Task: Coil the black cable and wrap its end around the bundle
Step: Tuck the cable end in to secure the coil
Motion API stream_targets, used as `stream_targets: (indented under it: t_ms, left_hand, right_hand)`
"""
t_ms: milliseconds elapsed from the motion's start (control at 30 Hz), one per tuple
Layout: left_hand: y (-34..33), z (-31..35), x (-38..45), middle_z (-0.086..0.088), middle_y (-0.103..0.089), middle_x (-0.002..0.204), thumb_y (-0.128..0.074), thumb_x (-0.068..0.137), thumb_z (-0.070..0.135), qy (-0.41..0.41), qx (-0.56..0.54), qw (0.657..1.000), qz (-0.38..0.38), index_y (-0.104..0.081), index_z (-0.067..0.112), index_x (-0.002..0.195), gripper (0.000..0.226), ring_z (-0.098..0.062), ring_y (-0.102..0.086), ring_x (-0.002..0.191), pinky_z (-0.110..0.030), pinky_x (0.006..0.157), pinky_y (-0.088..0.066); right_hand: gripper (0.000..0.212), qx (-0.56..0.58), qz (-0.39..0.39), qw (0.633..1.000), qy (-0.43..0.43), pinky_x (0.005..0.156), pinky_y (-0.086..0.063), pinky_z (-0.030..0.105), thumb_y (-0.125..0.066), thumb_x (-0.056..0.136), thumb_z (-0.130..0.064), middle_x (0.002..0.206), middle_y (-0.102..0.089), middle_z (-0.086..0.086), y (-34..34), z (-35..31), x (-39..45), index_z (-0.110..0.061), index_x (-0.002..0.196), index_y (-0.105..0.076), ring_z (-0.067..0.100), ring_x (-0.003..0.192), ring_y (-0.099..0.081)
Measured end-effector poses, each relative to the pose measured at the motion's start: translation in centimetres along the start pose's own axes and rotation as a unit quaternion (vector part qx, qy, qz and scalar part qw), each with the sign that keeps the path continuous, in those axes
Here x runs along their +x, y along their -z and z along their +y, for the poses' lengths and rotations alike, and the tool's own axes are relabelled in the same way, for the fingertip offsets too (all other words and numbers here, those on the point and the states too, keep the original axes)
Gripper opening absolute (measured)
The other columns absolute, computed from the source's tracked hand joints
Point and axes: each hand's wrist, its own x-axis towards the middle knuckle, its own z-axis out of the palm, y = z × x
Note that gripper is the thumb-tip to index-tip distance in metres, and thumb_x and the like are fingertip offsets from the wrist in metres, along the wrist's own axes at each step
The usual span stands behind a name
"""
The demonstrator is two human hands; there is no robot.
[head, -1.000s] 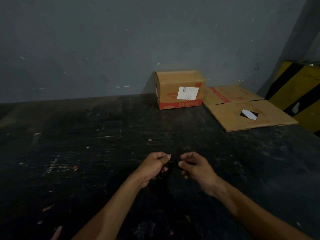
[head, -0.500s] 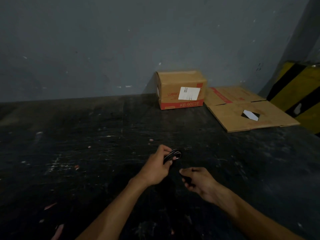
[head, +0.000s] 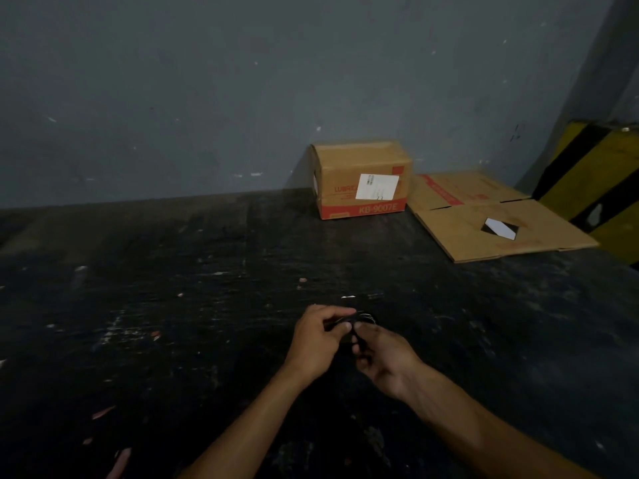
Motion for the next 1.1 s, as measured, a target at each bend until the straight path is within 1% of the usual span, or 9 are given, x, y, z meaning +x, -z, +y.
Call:
stream_targets:
  t_ms: [233, 400, 500, 600, 700, 833, 967, 1033, 1100]
  left_hand:
    - [0.3, -0.2, 0.2, 0.005, -0.066, 0.104, -0.069, 0.086, 0.005, 0.024, -0.045, 0.998, 0.024, -0.074, 0.028, 0.106, 0.031, -0.001, -0.063, 0.095, -0.013, 0.087, -0.048]
    - [0.2, -0.7, 0.1, 0.004, -0.069, 0.094, -0.074, 0.079, 0.004, 0.057, -0.063, 0.996, 0.04, -0.059, 0.044, 0.103, 0.049, -0.008, -0.066, 0.09, -0.013, 0.071, -0.047]
    - [-0.2, -0.8, 0.1, 0.004, -0.07, 0.088, -0.075, 0.077, 0.003, 0.055, -0.056, 0.996, 0.051, -0.056, 0.039, 0.094, 0.044, -0.007, -0.067, 0.085, -0.011, 0.066, -0.046]
    - [-0.3, -0.7, 0.3, 0.003, -0.07, 0.086, -0.076, 0.076, 0.003, 0.045, -0.039, 0.997, 0.05, -0.056, 0.031, 0.092, 0.038, -0.009, -0.066, 0.085, -0.014, 0.071, -0.046]
    - [-0.1, -0.7, 0.5, 0.004, -0.07, 0.086, -0.077, 0.075, 0.003, 0.038, -0.023, 0.998, 0.043, -0.056, 0.027, 0.093, 0.036, -0.005, -0.066, 0.083, -0.012, 0.072, -0.046]
    - [-0.3, -0.8, 0.2, 0.005, -0.069, 0.085, -0.077, 0.075, 0.003, 0.025, 0.0, 0.999, 0.028, -0.056, 0.027, 0.092, 0.037, -0.004, -0.065, 0.085, -0.013, 0.076, -0.047]
    - [-0.2, -1.0, -0.1, 0.006, -0.069, 0.085, -0.078, 0.075, 0.005, 0.008, 0.017, 1.0, 0.015, -0.055, 0.029, 0.095, 0.038, -0.002, -0.065, 0.085, -0.011, 0.075, -0.046]
    - [0.1, -1.0, -0.2, 0.008, -0.069, 0.086, -0.078, 0.076, 0.008, 0.004, 0.029, 1.0, -0.002, -0.054, 0.03, 0.099, 0.039, -0.001, -0.064, 0.086, -0.012, 0.073, -0.047]
    - [0.3, -1.0, -0.1, 0.009, -0.069, 0.086, -0.078, 0.077, 0.01, 0.001, 0.036, 0.999, -0.016, -0.053, 0.031, 0.101, 0.04, -0.001, -0.064, 0.086, -0.016, 0.075, -0.048]
  right_hand:
    - [0.017, -0.014, -0.023, 0.999, 0.041, 0.056, -0.047, 0.023, -0.055, 0.093, -0.002, 0.081, -0.064, 0.009, 0.0, 0.0, -0.5, -0.004, 0.107, -0.064, 0.015, 0.064, -0.059]
    - [0.012, -0.058, 0.017, 0.991, 0.12, 0.057, -0.052, 0.028, -0.063, 0.087, 0.001, 0.08, -0.067, 0.016, 0.5, 0.1, -0.9, -0.004, 0.098, -0.06, 0.02, 0.063, -0.064]
    - [0.01, -0.077, 0.013, 0.985, 0.157, 0.06, -0.052, 0.027, -0.063, 0.087, 0.003, 0.078, -0.069, 0.013, 0.5, -0.2, -0.8, -0.004, 0.092, -0.067, 0.019, 0.066, -0.064]
    - [0.02, -0.102, -0.007, 0.978, 0.181, 0.07, -0.053, 0.028, -0.069, 0.08, 0.003, 0.087, -0.072, 0.012, 0.8, -0.2, -0.8, -0.008, 0.097, -0.071, 0.02, 0.078, -0.066]
    - [0.025, -0.196, 0.014, 0.954, 0.229, 0.075, -0.053, 0.023, -0.069, 0.081, 0.001, 0.096, -0.072, 0.007, 1.1, 0.1, -0.5, -0.017, 0.099, -0.071, 0.013, 0.087, -0.067]
    - [0.017, -0.274, 0.061, 0.91, 0.305, 0.073, -0.054, 0.023, -0.064, 0.088, -0.004, 0.09, -0.073, 0.004, 1.3, 0.2, -0.1, -0.018, 0.093, -0.07, 0.01, 0.079, -0.067]
    - [0.014, -0.356, 0.087, 0.854, 0.369, 0.084, -0.05, 0.023, -0.068, 0.085, -0.008, 0.104, -0.061, -0.005, 1.6, 0.1, -0.1, -0.021, 0.086, -0.065, 0.006, 0.094, -0.061]
    - [0.014, -0.365, 0.066, 0.85, 0.374, 0.09, -0.047, 0.022, -0.067, 0.086, -0.008, 0.112, -0.06, -0.009, 1.8, 0.0, -0.2, -0.021, 0.084, -0.062, 0.001, 0.103, -0.058]
    - [0.013, -0.365, 0.043, 0.857, 0.36, 0.088, -0.049, 0.023, -0.065, 0.087, -0.008, 0.106, -0.065, -0.009, 1.9, 0.0, -0.2, -0.019, 0.085, -0.061, 0.0, 0.099, -0.061]
